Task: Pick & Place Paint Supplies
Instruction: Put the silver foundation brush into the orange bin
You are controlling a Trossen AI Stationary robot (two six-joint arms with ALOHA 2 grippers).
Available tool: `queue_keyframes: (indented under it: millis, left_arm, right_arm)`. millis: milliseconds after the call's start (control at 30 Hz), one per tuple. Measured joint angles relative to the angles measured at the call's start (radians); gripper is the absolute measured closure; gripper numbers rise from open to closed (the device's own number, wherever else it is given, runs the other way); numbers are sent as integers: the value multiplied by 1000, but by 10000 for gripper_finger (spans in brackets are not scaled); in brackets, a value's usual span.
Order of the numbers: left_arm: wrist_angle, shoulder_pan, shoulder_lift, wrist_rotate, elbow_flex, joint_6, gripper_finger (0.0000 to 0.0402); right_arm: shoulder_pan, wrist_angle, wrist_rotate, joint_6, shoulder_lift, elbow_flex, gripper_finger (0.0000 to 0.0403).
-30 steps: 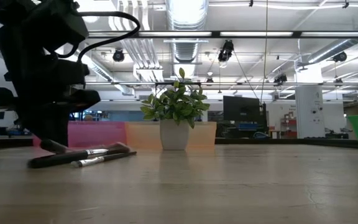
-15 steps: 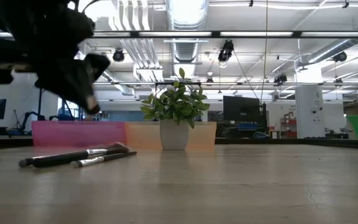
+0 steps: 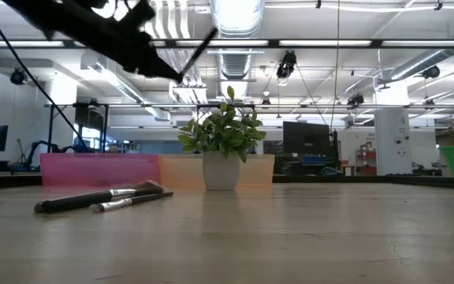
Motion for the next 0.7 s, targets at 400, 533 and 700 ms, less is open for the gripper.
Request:
queue_keyframes:
  millis: [400, 533, 700]
  left_arm:
    - [72, 573, 270, 634, 134, -138, 401]
    - [58, 566, 395, 657, 167, -151, 401]
    - [51, 564, 501, 590, 206, -212, 401]
  right_arm:
    - [0, -2, 0, -3, 0, 0, 380]
    - [0, -3, 0, -3, 0, 0, 380]
    - [0, -4, 0, 0, 0, 0, 380]
